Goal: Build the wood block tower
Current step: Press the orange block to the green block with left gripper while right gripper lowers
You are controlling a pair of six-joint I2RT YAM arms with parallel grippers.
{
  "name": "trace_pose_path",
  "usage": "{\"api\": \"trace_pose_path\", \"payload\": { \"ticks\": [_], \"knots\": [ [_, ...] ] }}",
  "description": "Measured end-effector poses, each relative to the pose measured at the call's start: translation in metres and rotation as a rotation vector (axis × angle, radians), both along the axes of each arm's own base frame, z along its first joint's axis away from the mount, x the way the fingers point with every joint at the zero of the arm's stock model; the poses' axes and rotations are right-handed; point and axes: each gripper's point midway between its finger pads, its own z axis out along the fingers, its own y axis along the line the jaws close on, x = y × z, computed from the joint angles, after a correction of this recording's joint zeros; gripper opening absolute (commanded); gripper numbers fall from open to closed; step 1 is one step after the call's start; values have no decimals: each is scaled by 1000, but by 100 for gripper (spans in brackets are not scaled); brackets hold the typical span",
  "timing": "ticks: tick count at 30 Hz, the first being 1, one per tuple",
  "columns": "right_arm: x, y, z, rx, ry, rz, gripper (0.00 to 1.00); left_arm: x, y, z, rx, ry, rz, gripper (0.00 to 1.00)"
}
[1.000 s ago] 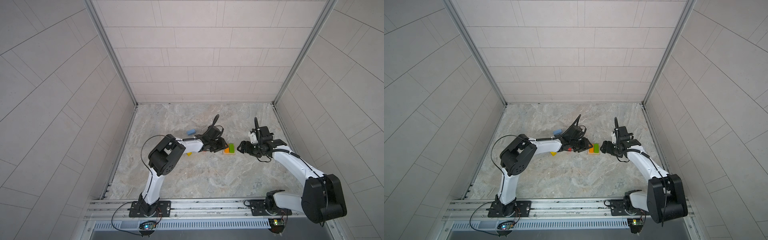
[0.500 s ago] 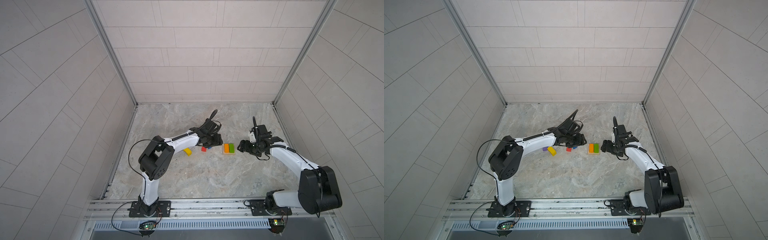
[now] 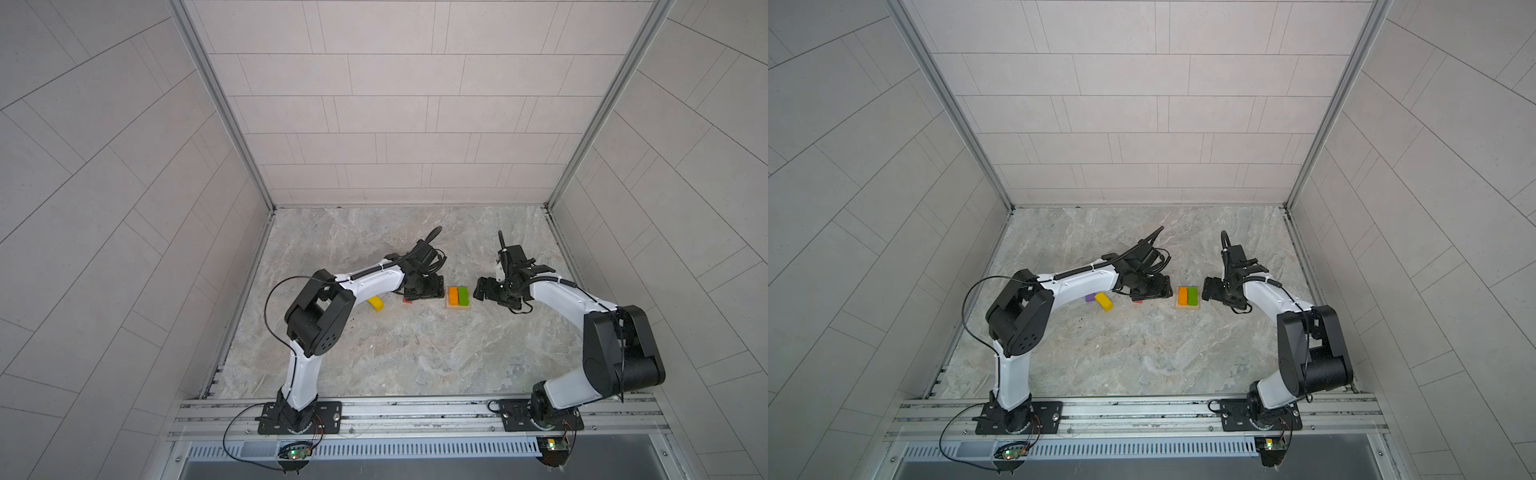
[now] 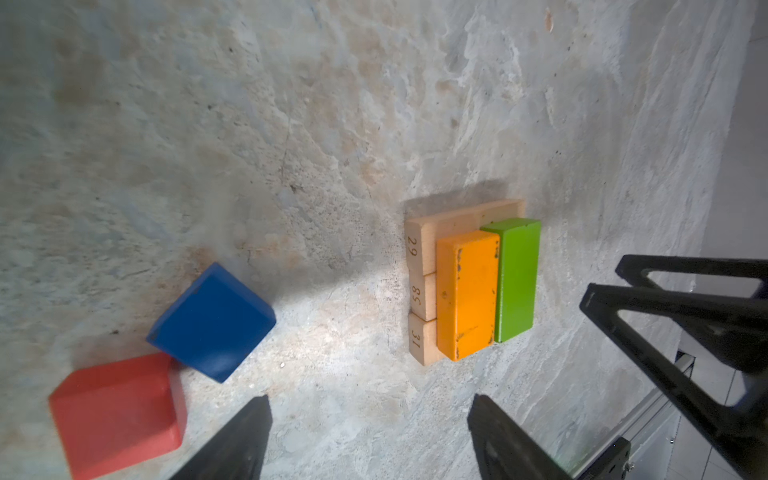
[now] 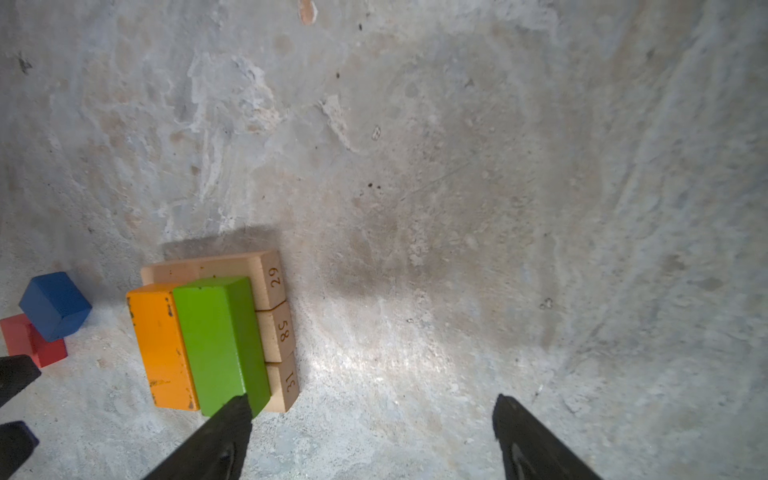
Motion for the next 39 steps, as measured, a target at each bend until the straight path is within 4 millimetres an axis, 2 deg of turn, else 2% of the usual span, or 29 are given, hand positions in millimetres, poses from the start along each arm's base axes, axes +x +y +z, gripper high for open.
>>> {"api": "trace_pose_path", "payload": {
  "ticks": [16,39],
  "knots": [
    [6,3,-20,-38,39,24,93,-1,-9,-22,67,38,-29,83],
    [9,11,-21,-31,26,50,93,1,-17,-27,75,45,-39,83]
  ]
}}
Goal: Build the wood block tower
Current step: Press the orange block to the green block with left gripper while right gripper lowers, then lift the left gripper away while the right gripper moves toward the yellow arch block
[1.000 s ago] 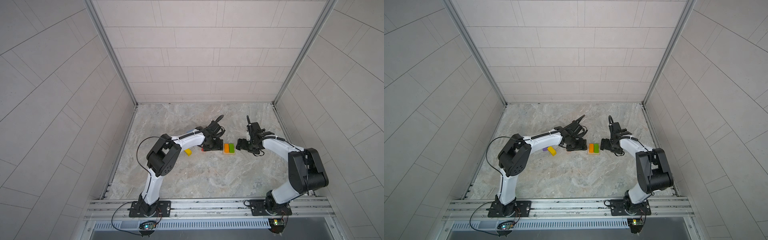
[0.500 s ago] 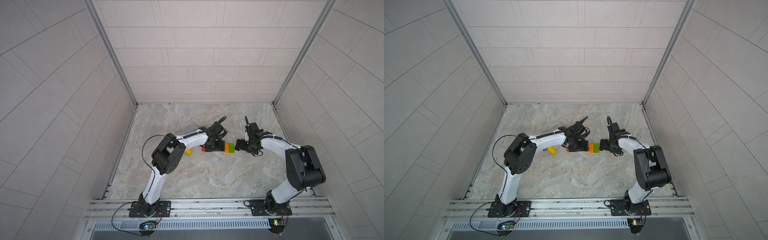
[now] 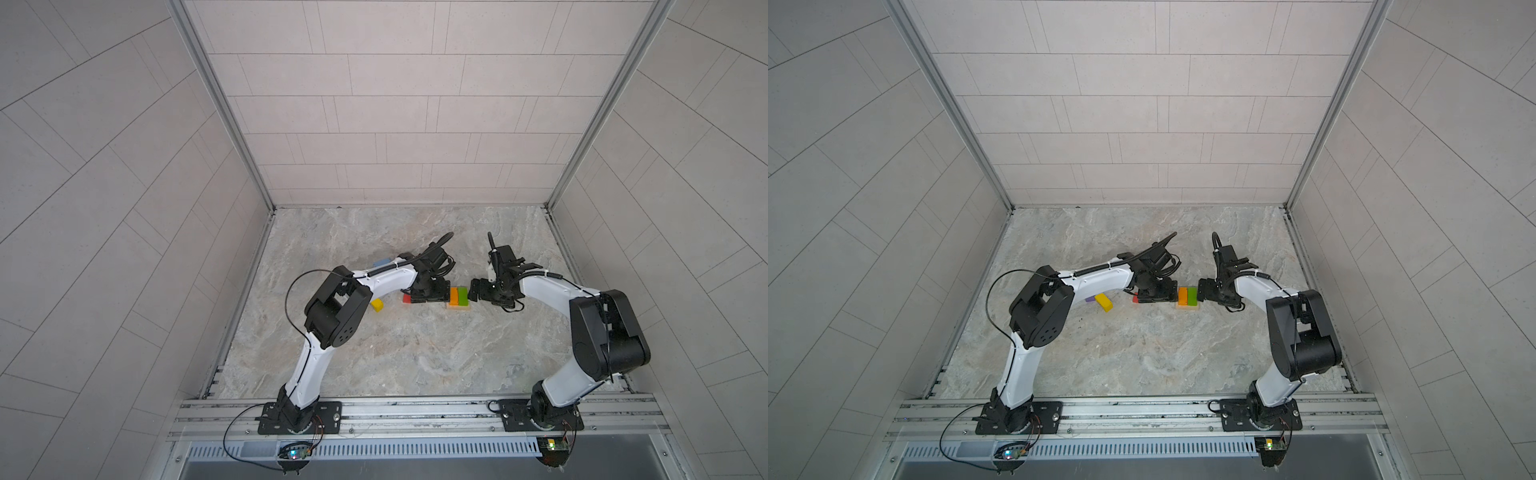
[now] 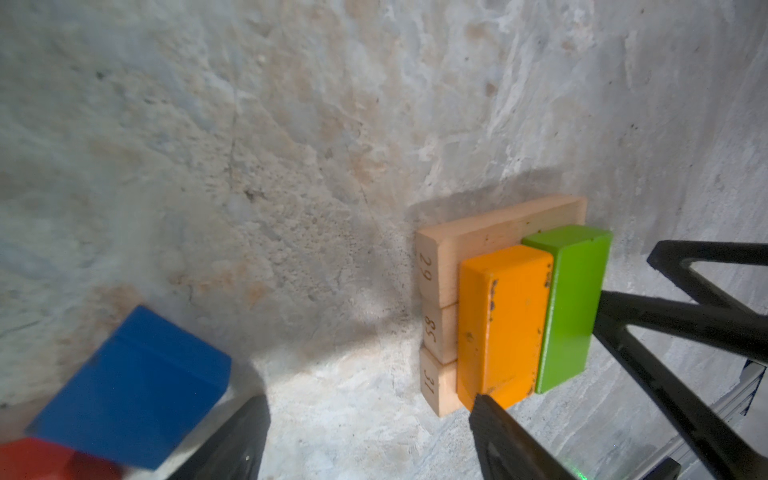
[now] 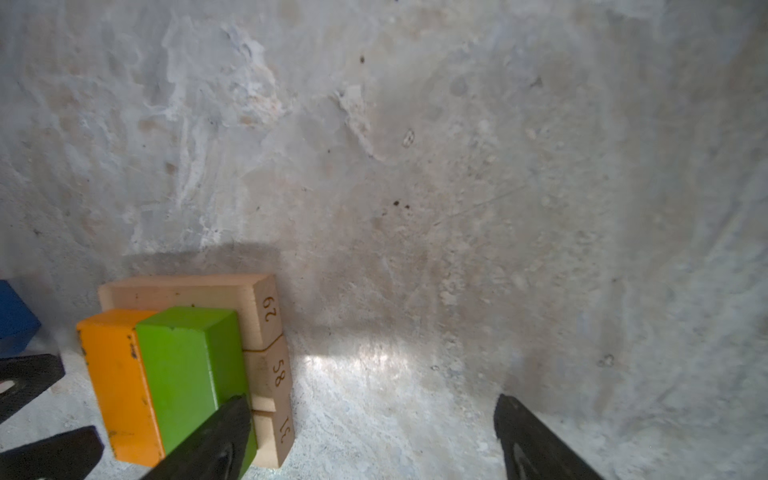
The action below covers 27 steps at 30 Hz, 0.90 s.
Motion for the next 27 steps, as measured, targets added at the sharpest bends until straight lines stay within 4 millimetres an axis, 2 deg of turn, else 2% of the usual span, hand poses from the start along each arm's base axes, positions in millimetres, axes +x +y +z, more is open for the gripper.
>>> {"api": "trace_pose_path", "payload": {
  "ticks": [22,27],
  "knots": [
    [0,-1,-1,-7,2,-1,92,0,2,0,13,-1,0,83],
    [3,-3,14,-16,-46,-7,92,0,8,2,45,-7,-7,84]
  ]
}}
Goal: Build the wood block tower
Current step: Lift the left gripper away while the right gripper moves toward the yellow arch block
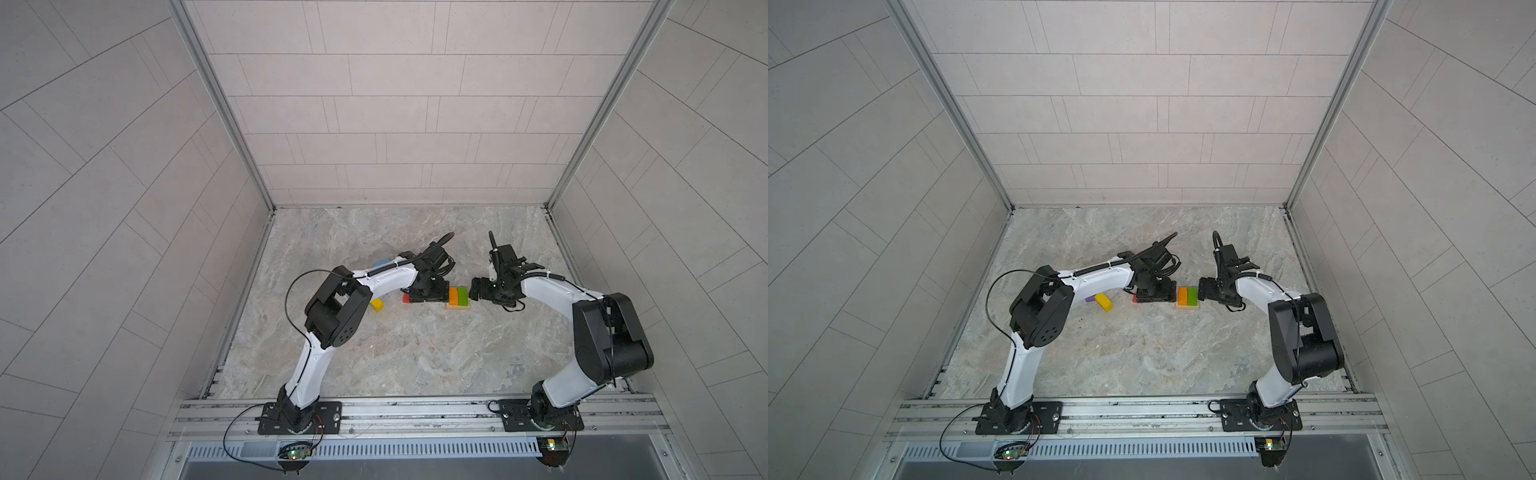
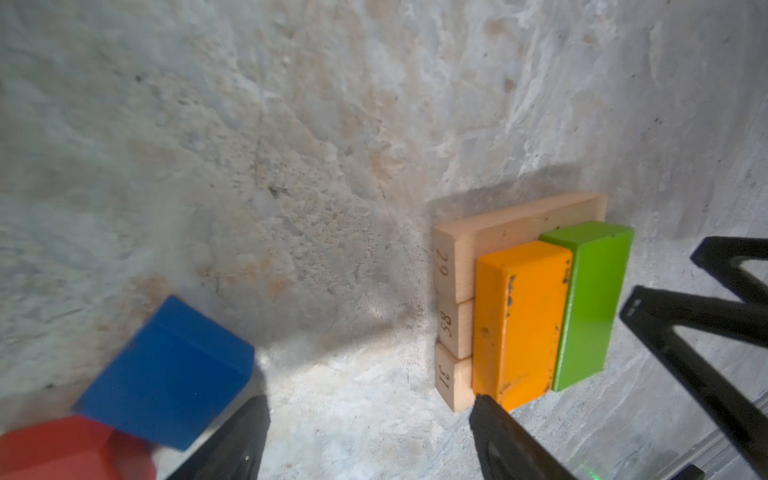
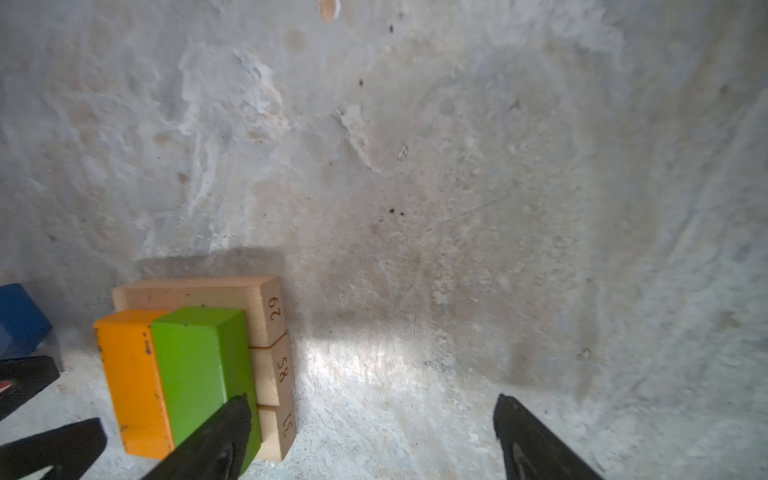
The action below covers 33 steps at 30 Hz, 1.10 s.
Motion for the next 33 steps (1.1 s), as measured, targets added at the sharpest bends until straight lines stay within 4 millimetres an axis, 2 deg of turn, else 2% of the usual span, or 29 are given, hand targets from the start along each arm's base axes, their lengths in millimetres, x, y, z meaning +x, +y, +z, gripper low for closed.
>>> {"api": "trace_pose_path", "payload": {
  "ticks": [4,6,12,16,23,30,33],
  "knots": [
    [3,-2,23,-1,-70,-5,92,3,7,8,7,-10,6,84],
    [4,-2,34,3,-95,-5,92,5,11,19,2,-22,8,84],
    [4,2,55,14,-125,9,92,16,26,67,-51,-91,22,85],
    [0,15,66,23,-132,63,92,28,45,100,-90,-135,50,86],
    [-11,53,79,27,-131,213,92,34,102,130,-85,-193,90,93],
    [-22,101,96,32,-158,362,92,35,167,126,-60,-177,170,99],
    [-26,121,96,27,-161,417,92,32,193,129,-58,-172,211,99]
  ]
}}
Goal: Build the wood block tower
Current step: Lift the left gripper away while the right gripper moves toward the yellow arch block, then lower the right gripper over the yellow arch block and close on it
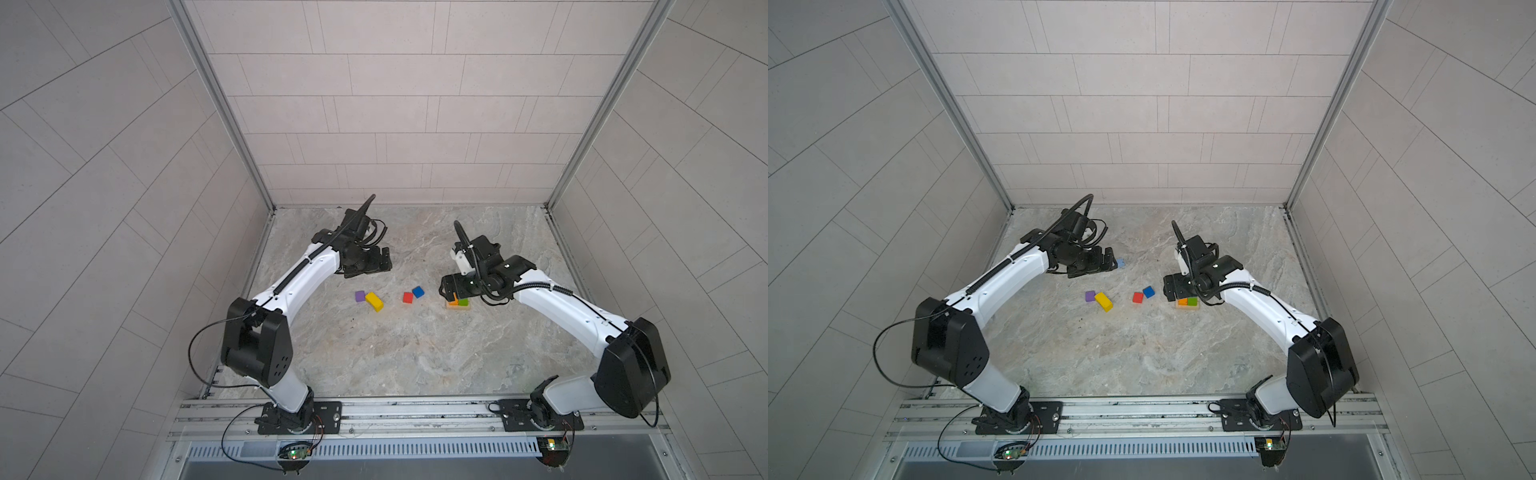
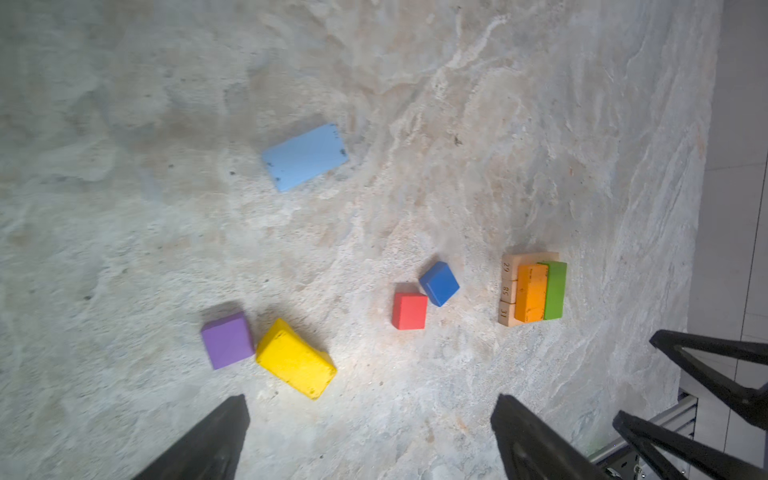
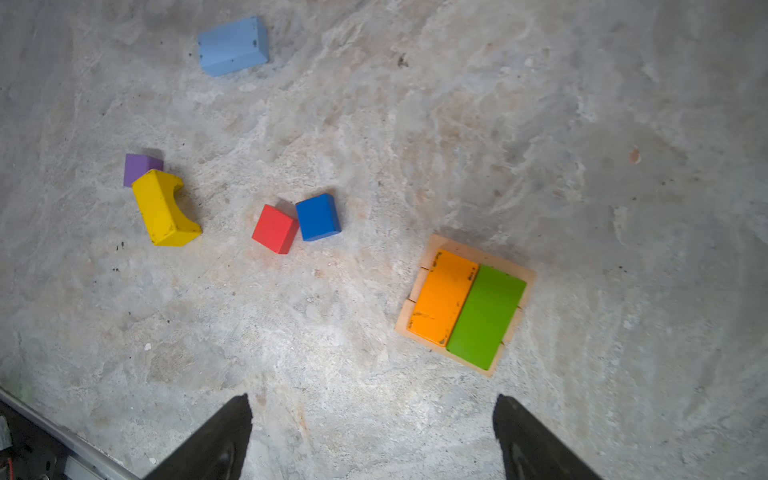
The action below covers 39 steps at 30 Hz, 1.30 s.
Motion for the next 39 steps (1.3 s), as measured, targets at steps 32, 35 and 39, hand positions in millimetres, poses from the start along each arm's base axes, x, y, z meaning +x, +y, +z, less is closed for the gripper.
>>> {"api": "trace_pose_path", "payload": {
  "ticks": [32,35,39],
  "knots": [
    [10,165,-65,-84,12,209,90,1,86,1,-217,-26,180,99],
    [14,178,-68,-81,6,220,88,2,85,3,-227,-30,178,99],
    [17,191,-75,-92,10,230,87,3,83,4,-235,-38,176,99]
  ]
}}
